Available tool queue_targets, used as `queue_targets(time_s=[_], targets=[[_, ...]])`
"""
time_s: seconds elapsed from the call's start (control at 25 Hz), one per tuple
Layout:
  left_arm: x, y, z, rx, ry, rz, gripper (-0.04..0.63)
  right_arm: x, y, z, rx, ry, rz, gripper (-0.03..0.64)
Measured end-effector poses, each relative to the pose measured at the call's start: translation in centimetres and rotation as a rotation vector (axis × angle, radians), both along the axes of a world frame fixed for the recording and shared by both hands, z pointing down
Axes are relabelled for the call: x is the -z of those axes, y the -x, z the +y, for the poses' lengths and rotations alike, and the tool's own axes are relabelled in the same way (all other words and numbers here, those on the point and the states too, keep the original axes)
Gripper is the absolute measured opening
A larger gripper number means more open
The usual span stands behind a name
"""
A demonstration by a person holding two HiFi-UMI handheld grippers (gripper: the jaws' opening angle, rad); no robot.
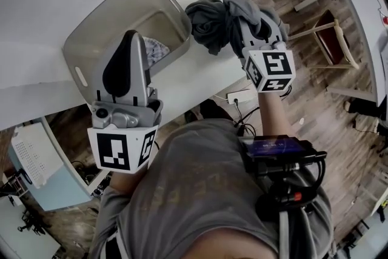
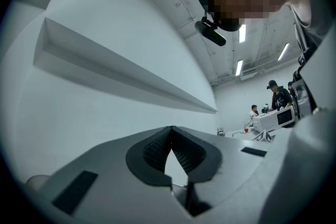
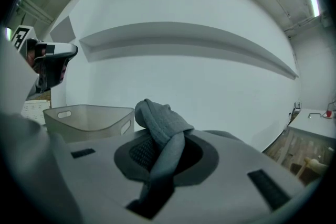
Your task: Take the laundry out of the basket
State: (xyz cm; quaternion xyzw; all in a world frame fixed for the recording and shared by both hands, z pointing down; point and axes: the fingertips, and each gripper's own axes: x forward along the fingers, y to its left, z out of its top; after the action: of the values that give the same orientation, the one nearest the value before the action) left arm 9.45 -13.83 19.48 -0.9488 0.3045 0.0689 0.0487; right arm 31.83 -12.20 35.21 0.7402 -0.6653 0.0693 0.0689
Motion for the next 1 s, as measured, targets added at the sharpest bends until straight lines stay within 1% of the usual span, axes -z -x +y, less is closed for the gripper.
queue_targets(time_s=[0.36, 0.6, 0.72, 0.8, 1.0], targets=[[-1.8, 0.0, -1.2, 0.022, 0.036, -0.057, 0.008, -8.3, 1.8, -0.7, 0.012, 0.064, -0.062, 0.063], [-3.1, 0.1, -1.7, 0.019, 0.059, -0.075, 0.008, -11.5, 2.5, -1.1, 0.021, 0.133, -0.029, 0.078], [-3.4, 0.2, -1.6, 0.017, 0.062, -0.069, 0.008, -12.2, 2.7, -1.0, 0.028, 0.165, 0.000, 0.107], [-3.4, 0.4, -1.7, 0.017, 0.064, -0.062, 0.008, -12.1, 2.9, -0.9, 0.031, 0.180, 0.014, 0.139], [-3.1, 0.9, -1.1, 0.016, 0.060, -0.040, 0.008, -10.9, 4.0, -0.6, 0.079, 0.223, 0.009, 0.255]])
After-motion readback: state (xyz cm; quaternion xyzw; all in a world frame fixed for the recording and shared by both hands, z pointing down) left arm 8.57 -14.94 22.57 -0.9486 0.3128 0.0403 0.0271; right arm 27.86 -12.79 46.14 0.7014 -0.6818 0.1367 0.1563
